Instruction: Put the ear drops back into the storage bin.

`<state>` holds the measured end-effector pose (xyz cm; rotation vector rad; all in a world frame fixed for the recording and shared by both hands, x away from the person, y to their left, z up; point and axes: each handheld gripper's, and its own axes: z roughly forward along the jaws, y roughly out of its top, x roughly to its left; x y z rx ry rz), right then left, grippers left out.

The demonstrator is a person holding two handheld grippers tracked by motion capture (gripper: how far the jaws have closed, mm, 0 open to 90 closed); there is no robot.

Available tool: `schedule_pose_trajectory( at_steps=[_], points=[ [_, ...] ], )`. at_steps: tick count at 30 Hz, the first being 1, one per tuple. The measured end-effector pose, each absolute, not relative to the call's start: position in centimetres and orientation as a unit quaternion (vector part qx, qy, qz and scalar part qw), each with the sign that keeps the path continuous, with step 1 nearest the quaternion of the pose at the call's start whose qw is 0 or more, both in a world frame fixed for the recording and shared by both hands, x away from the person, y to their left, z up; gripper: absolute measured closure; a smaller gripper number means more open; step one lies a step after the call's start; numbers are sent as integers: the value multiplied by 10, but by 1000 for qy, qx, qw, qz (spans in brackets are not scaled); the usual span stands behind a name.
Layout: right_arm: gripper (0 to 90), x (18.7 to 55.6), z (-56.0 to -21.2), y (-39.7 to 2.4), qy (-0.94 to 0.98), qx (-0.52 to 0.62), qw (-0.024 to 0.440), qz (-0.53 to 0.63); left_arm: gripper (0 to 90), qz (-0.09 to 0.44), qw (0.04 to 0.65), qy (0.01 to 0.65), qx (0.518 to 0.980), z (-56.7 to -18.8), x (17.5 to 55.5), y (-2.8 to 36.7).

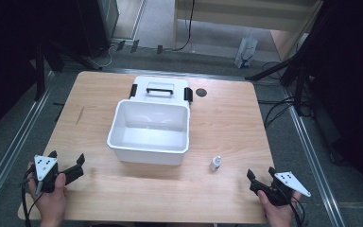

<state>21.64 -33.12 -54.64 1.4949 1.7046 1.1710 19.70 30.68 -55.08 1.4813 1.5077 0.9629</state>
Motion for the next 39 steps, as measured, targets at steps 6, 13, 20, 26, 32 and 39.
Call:
schedule_pose_trajectory(
  at_steps=[6,13,20,26,32,39],
  points=[
    [130,218,-546,-330,643,561,291,432,86,381,395,596,586,-551,198,306],
    [134,223,-547,-322,674,552,284,402,86,378,399,597,585,-551,198,307],
    [135,227,-541,-309,700,536,251,399,86,380,400,596,583,-551,197,308],
    [135,235,-533,-292,752,503,225,362,86,379,401,597,582,-551,197,308],
    [134,246,-521,-280,795,479,203,311,86,379,401,597,583,-551,197,308],
    [134,259,-509,-264,857,441,154,218,86,378,403,596,583,-551,197,308]
  ],
)
